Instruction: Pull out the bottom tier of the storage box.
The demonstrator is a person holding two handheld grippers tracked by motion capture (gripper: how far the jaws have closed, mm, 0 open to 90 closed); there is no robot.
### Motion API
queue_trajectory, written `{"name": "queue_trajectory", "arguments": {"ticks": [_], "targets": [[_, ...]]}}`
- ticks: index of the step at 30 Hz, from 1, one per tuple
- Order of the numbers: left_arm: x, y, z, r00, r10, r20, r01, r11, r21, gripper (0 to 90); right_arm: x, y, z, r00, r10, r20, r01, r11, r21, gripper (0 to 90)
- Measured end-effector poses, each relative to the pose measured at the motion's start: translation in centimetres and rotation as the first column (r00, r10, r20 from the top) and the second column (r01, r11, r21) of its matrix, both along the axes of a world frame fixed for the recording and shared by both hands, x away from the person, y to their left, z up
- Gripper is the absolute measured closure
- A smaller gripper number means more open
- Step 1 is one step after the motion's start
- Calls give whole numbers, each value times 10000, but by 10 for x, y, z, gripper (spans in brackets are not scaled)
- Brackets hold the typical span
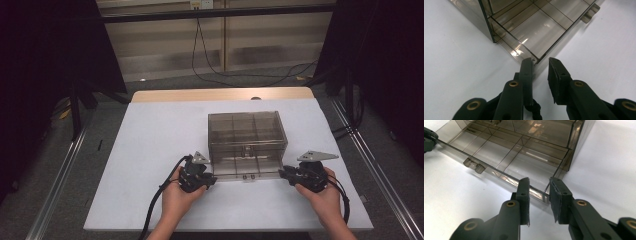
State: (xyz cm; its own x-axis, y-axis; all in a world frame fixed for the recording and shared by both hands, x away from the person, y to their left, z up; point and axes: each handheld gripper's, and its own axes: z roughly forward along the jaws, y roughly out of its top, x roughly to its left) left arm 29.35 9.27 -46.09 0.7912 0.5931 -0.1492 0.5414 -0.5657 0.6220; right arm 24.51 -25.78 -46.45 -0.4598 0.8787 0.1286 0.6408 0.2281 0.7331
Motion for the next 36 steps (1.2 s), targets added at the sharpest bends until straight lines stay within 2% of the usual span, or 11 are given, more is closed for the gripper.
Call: {"name": "queue_trajectory", "arguments": {"ticks": [6,9,13,36], "targets": [[0,1,-1,10000,21,5,-21,9999,-163,741,-2,0,0,10000,75,-25,-74,9999,84,705],[-1,1,-1,10000,7,-64,-8,9999,-125,740,-3,0,1,10000,87,-12,-87,9998,195,705],[-1,1,0,10000,-37,-16,37,10000,-2,740,-3,1,1,10000,88,21,-89,9999,93,706],[0,0,-5,9999,-124,9,124,9999,16,721,-4,-3,-4,9994,330,-115,-328,9994,124,678]]}}
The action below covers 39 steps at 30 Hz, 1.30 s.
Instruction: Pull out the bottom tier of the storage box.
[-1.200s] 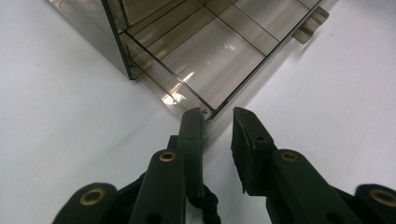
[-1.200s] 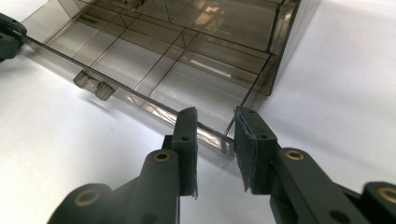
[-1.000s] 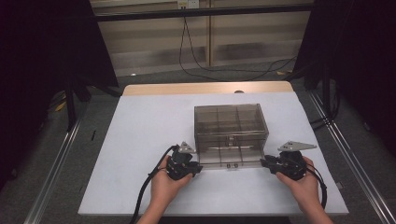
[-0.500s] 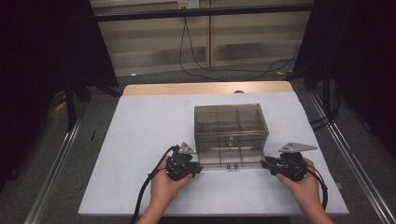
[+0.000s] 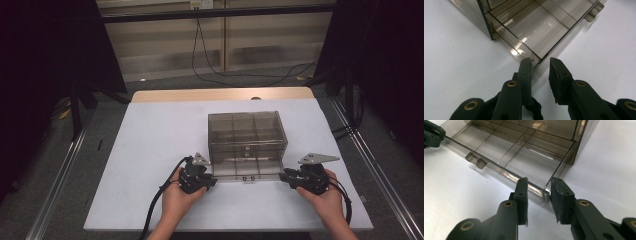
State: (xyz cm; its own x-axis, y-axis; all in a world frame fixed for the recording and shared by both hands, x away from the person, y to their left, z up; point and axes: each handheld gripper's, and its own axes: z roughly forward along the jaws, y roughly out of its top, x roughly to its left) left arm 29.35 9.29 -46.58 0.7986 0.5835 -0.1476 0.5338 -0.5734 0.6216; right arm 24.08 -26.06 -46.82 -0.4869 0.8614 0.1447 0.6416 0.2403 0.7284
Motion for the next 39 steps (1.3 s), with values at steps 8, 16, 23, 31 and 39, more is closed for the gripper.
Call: {"name": "queue_trajectory", "arguments": {"ticks": [8,16,23,31,39], "targets": [[0,0,-1,10000,62,35,-62,10000,19,718,0,1,-3,9998,130,-127,-133,9997,-199,659],[0,0,0,9999,97,-51,-97,10000,2,721,-1,-1,-1,9998,111,-147,-112,9999,-32,674],[-3,-1,1,9999,139,-91,-139,9999,-67,724,-3,-1,0,9997,80,-215,-79,10000,32,675],[-5,0,2,9998,122,-146,-123,9999,-42,732,-5,-2,1,9996,166,-242,-163,9998,136,675],[-5,0,2,9999,18,-137,-18,10000,42,732,-6,-2,1,9996,189,-219,-187,9998,110,676]]}}
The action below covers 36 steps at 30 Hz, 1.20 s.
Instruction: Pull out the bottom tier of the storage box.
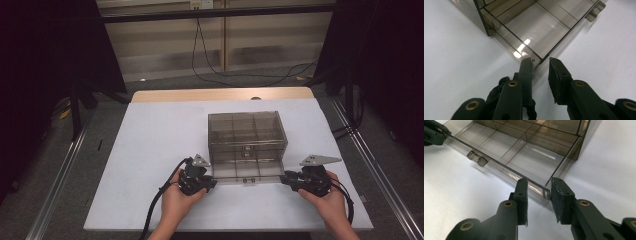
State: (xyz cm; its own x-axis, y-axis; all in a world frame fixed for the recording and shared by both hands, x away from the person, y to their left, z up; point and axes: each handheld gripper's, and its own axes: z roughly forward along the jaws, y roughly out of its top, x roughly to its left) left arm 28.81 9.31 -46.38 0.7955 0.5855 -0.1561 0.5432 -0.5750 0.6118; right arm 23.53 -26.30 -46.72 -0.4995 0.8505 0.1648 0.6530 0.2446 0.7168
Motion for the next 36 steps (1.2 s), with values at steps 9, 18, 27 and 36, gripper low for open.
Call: {"name": "queue_trajectory", "arguments": {"ticks": [9,18,27,36], "targets": [[-2,0,0,10000,23,14,-23,10000,-11,732,-1,0,1,10000,22,1,-22,10000,30,676],[-2,1,0,10000,-3,-18,3,10000,-52,733,-2,1,2,10000,30,73,-31,10000,68,683],[-2,2,0,10000,-68,-23,68,10000,-38,733,-2,0,0,10000,64,-74,-64,9999,-104,681],[-4,1,1,10000,37,-57,-37,9999,-116,735,-3,1,0,9997,185,-137,-187,9996,-207,678]]}}
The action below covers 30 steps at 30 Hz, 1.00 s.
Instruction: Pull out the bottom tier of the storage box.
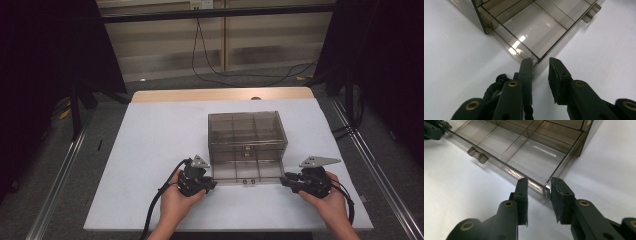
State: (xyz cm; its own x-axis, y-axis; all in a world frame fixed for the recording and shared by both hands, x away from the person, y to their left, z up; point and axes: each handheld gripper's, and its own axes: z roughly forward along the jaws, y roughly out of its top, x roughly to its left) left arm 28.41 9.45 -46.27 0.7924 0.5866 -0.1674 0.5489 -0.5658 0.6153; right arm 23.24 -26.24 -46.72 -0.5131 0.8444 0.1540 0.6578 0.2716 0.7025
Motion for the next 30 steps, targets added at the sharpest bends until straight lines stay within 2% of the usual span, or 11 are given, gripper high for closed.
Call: {"name": "queue_trajectory", "arguments": {"ticks": [2,5,10,15,26,30], "targets": [[0,1,0,9999,-135,32,135,9999,107,735,0,0,0,10000,5,-4,-5,10000,19,674],[0,1,-1,9999,-128,38,128,9999,16,735,0,1,0,10000,4,-7,-4,10000,-14,669],[-1,0,-1,9998,-123,128,122,9999,97,749,-1,2,-1,10000,-54,-7,54,9996,-265,687],[0,2,-1,9998,-173,46,172,9998,140,763,-2,1,0,9998,65,-174,-66,9999,-79,695],[-1,1,0,9999,-124,-64,125,9999,102,766,-4,0,0,9998,126,-133,-127,9999,-76,697],[-3,1,1,9998,-194,-56,195,9996,222,769,-4,-1,1,9998,130,-121,-131,9999,-71,697]]}}
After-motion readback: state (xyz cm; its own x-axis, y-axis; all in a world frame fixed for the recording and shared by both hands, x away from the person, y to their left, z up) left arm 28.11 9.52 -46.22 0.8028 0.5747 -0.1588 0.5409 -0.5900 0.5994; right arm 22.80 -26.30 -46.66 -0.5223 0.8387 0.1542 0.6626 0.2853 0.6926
